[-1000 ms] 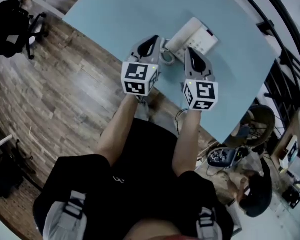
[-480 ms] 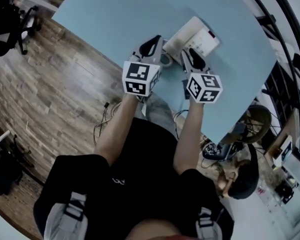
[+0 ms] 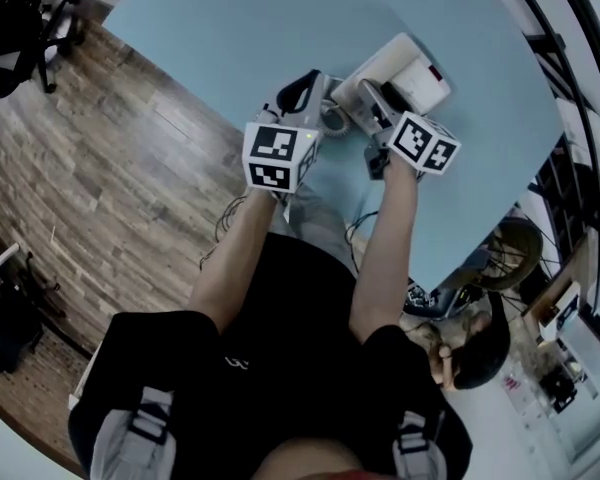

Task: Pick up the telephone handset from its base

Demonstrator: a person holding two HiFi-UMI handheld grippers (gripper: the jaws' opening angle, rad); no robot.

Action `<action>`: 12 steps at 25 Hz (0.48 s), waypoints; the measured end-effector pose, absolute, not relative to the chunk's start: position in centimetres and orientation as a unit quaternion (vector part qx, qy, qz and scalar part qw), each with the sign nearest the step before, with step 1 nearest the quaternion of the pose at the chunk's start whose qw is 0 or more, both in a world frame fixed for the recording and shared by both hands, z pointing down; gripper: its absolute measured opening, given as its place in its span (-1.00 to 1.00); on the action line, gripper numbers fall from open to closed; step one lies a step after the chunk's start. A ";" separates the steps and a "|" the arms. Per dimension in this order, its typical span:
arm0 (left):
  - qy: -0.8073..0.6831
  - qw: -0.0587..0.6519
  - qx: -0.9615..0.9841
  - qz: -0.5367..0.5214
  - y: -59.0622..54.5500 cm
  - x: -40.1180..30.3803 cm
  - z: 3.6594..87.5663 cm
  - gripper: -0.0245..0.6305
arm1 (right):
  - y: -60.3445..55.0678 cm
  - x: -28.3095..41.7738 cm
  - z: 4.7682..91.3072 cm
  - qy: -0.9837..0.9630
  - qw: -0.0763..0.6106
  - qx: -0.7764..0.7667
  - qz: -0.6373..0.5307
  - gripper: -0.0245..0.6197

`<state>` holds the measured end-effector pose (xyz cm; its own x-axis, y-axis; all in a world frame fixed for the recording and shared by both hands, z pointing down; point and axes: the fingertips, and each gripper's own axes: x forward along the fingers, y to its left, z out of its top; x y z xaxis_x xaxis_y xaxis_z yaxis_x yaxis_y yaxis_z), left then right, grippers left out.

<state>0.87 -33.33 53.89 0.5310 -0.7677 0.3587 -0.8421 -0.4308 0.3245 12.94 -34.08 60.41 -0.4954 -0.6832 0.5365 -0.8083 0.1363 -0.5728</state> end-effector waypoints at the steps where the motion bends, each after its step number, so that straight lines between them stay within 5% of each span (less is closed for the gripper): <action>1: -0.480 0.237 0.841 0.078 -33.6 0.7 53.9 -0.93 | -34.5 12.8 60.4 -0.748 0.063 0.494 0.439 -0.14; 5: -0.486 0.238 0.837 0.077 -34.2 0.1 53.9 -0.93 | -35.7 12.6 60.9 -0.729 0.037 0.494 0.472 -0.17; 12: -0.486 0.236 0.838 0.070 -34.4 0.2 53.2 -0.93 | -35.8 13.1 61.0 -0.690 -0.020 0.506 0.517 -0.55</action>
<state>0.17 -34.37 53.19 0.5170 -0.7828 0.3463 -0.8486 -0.4158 0.3271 13.08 -35.75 60.97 -0.4875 -0.7192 0.4952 -0.6780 -0.0456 -0.7337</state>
